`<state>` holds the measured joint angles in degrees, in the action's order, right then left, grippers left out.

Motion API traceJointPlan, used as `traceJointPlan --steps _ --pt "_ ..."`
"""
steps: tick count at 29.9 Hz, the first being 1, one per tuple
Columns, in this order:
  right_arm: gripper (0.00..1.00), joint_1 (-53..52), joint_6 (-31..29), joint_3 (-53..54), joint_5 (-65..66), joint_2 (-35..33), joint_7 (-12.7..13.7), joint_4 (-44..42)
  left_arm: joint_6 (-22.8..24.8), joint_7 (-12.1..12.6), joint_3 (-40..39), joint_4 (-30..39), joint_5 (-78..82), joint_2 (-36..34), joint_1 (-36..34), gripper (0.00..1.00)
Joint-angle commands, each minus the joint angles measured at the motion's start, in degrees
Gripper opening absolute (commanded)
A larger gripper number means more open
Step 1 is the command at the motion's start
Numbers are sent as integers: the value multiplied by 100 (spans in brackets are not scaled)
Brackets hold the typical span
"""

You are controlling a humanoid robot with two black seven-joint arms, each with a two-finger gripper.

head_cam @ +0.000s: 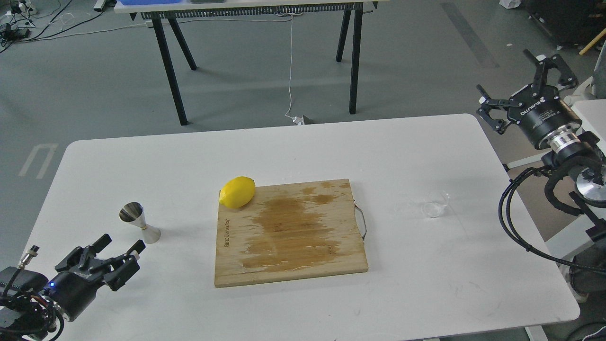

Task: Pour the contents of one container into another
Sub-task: 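Close the left gripper around the steel jigger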

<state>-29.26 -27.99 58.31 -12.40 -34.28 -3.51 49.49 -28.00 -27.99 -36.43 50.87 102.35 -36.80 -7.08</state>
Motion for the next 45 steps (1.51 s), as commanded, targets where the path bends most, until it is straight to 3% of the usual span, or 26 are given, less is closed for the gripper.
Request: traceJointPlan --steps 1,11,25,29,36,38,45 --pt "99 0 -1 5 1 0 0 8 0 -1 13 -209 13 207 -196 99" --pt "99 17 -1 14 -8 0 0 26 0 -1 584 -929 -4 691 -698 99" --pt "99 105 -1 22 -8 -9 0 35 0 -1 637 -1905 -13 1307 -1163 95" --pt "99 105 -1 22 -8 -9 0 35 0 -1 655 -2318 -13 1517 -1321 80" --pt "99 131 -1 22 -8 -18 0 43 0 -1 769 -3013 -57 1808 -1629 11" --pt "99 149 -1 22 -8 -18 0 43 0 -1 752 -2996 -49 1799 -1673 5" --pt "99 184 -1 31 -8 -9 0 43 0 -1 778 -2960 -48 1711 -1963 4"
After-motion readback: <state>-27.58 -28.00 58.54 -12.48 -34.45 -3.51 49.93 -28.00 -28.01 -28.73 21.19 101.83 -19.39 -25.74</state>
